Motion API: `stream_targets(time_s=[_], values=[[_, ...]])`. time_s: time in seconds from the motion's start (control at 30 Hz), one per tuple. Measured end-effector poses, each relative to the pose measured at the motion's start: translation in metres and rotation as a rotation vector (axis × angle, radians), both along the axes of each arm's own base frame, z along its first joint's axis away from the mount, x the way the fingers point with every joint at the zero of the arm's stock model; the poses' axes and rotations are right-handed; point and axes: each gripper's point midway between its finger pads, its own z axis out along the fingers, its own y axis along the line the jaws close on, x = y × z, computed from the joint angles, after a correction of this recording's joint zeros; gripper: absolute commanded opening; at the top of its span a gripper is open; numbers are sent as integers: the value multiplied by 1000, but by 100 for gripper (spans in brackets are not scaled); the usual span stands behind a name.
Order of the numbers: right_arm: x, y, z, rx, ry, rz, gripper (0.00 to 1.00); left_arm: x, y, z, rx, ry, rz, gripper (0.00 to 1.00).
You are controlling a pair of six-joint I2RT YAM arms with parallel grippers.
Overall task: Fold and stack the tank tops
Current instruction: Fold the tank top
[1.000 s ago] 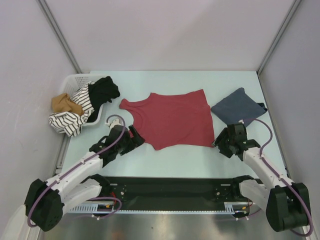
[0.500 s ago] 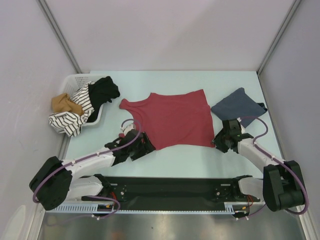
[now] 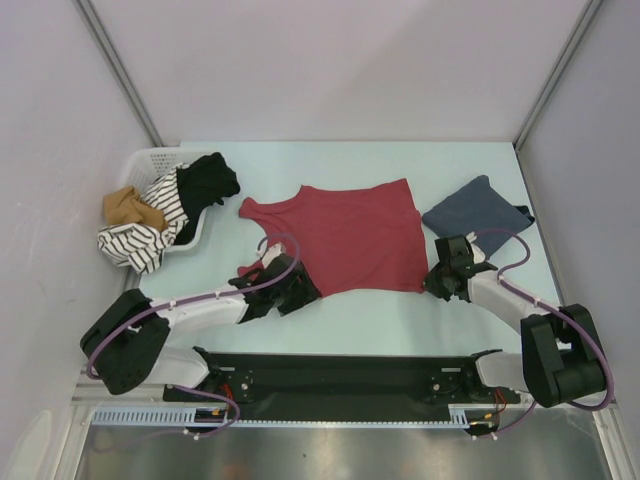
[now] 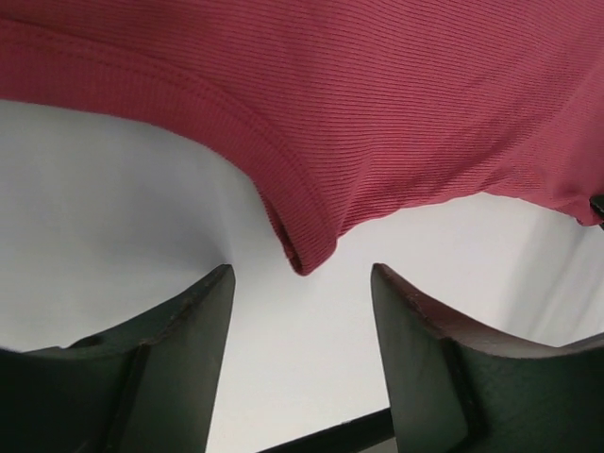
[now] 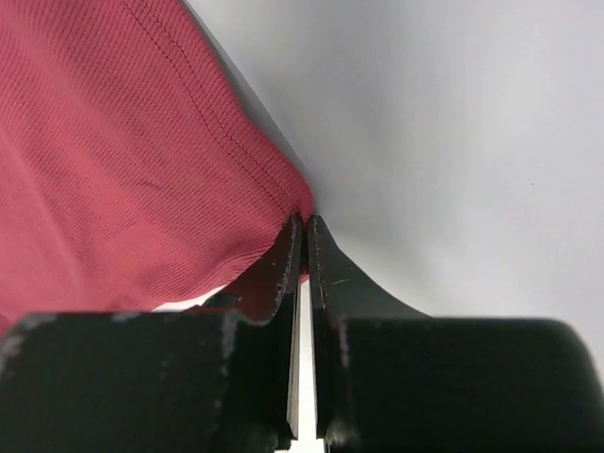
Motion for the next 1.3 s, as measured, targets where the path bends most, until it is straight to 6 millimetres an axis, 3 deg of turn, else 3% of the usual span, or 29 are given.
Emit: stream_targets(time_s=[0.37, 0.5, 0.53, 0.87, 1.17, 1.3], values=[[-4, 3, 4, -23, -7, 20, 0, 3, -11, -8, 2, 11, 12, 38], [-7, 5, 7, -33, -12, 32, 0, 7, -12, -12, 14, 14, 33, 16], [-8, 6, 7, -39, -14, 38, 0, 9, -13, -14, 16, 14, 36, 0], [-22, 8, 12, -84, -8, 80, 0, 14, -19, -13, 31, 3, 29, 0], [-50, 7, 25, -91, -26, 133, 0, -35, 6, -13, 46, 10, -23, 0], [-61, 8, 28, -88, -31, 158, 0, -44, 14, -9, 36, 10, -21, 0]])
